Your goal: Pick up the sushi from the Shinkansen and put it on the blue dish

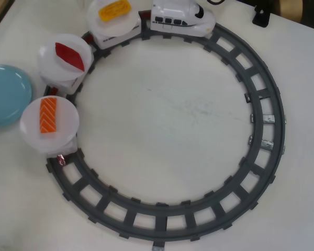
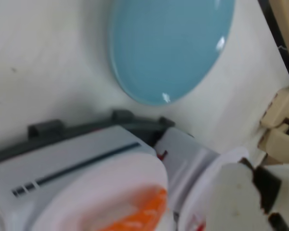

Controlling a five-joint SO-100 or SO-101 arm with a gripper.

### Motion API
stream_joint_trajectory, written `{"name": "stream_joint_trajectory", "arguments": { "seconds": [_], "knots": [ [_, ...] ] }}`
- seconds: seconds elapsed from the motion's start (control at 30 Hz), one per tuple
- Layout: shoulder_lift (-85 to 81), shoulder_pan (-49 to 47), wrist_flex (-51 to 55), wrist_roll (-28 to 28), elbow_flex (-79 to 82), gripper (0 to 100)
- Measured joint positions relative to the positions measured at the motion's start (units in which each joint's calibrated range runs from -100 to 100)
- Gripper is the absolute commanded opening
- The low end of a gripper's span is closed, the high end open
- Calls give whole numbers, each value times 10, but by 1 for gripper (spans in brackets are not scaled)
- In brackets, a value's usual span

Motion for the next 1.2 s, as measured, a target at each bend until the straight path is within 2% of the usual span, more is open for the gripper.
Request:
{"name": "stream_joint_trajectory", "arguments": {
  "seconds": [0.37,0.73,0.93,1.2],
  "knots": [
    [92,35,66,68,-136,3],
    [164,114,71,218,-158,4],
    [249,142,136,301,-263,12],
    [375,143,192,345,-421,16]
  ]
}}
